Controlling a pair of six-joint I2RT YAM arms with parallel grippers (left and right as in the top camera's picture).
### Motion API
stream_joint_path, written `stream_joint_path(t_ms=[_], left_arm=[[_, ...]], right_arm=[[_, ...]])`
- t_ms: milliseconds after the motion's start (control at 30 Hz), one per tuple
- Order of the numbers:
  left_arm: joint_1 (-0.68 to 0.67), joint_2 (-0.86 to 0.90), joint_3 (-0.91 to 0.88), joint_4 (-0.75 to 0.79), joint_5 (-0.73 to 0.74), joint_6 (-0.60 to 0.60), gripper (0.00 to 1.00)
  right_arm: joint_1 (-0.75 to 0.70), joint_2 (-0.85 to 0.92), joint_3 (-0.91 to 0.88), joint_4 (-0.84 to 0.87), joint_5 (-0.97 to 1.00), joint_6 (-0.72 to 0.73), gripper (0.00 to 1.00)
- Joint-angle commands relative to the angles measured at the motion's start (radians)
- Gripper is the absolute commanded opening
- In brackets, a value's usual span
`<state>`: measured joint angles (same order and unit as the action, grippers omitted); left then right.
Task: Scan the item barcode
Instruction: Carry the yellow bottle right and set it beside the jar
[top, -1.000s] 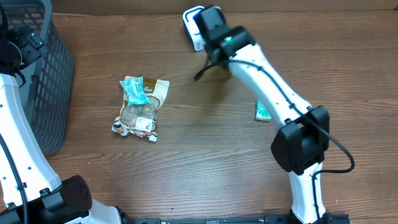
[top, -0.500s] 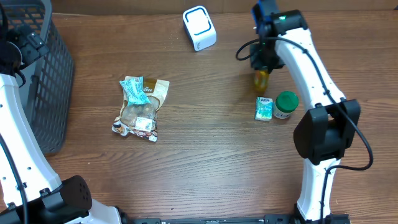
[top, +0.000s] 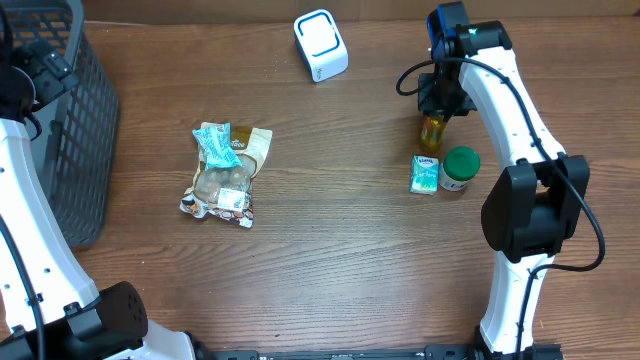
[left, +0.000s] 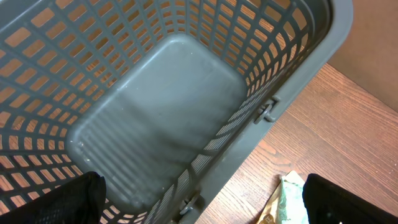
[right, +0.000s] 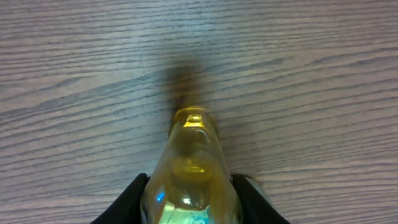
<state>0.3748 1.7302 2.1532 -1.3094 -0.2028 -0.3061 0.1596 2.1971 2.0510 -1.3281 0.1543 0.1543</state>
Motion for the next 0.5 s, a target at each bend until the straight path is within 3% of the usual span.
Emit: stream_joint_path(t_ms=[0,133,200,300,467], left_arm=[[-0.002,0.003,0.009,0.004,-0.003,0.018,1.00],[-0.002,0.003,0.009,0.004,-0.002,0.018,1.00],[-0.002,0.003,0.009,0.004,-0.003,0.018,1.00],[-0.002,0.003,0.009,0.004,-0.003,0.018,1.00],[-0.002,0.003,0.009,0.004,-0.003,0.018,0.99]], right_arm=[[0.001,-0.039,-0.025,0.006,-0.002,0.006,0.50],[0.001,-0.039,-0.037,0.007,-0.002,0.006,0.75],[0.001,-0.039,-0.037,0.006,0.001,0.006,0.93],[0.001,-0.039,-0.037,0.007,0.002,0.005,1.00],[0.001,-0.039,-0.007,0.001,0.002,0.006,1.00]])
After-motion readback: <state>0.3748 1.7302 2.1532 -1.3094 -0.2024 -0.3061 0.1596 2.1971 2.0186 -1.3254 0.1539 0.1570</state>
